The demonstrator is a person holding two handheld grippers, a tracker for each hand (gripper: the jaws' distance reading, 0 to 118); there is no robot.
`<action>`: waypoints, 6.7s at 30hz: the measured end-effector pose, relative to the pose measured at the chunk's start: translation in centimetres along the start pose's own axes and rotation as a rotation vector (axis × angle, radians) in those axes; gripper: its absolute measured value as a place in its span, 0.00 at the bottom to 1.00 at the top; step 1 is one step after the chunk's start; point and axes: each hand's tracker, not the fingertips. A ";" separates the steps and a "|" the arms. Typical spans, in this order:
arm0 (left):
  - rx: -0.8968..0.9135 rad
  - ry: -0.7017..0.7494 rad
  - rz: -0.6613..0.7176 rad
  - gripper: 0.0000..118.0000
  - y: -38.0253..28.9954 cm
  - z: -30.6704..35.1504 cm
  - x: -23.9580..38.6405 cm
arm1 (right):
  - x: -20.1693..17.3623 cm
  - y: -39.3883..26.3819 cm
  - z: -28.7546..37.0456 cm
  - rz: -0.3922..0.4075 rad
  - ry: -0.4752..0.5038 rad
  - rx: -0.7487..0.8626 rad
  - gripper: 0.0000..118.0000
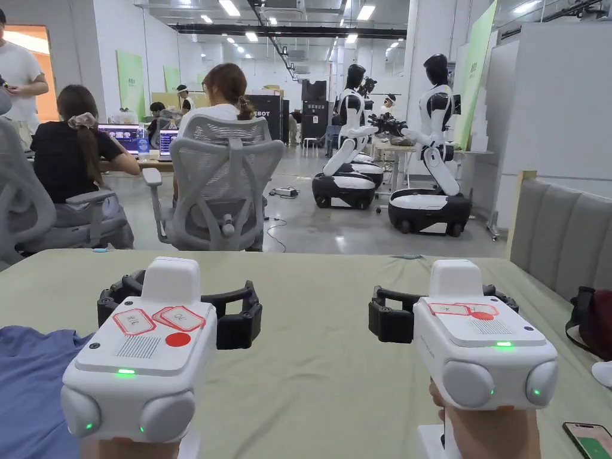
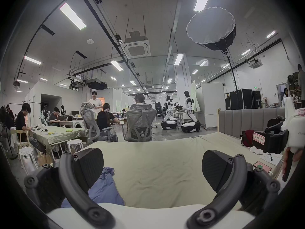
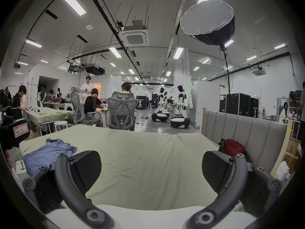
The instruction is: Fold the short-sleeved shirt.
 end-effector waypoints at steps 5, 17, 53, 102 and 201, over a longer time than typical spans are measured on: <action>-0.009 0.017 0.001 1.00 -0.2 -0.1 0.0 | -0.2 0.1 0.0 -0.006 0.004 -0.005 1.00; -0.019 0.027 -0.005 1.00 -0.5 -0.2 0.1 | -1.1 -0.6 -0.7 0.032 -0.095 -0.026 1.00; -0.012 0.000 -0.013 1.00 -0.7 -0.4 -0.1 | 0.0 -1.0 -0.5 0.022 -0.035 -0.021 1.00; -0.755 0.146 0.110 0.00 -14.6 -19.3 -26.3 | -25.1 -1.4 -12.2 0.141 0.492 -0.125 0.00; -1.157 0.171 0.192 0.74 -24.4 -43.0 -17.6 | 2.0 -10.1 -23.2 0.076 0.091 -0.402 0.00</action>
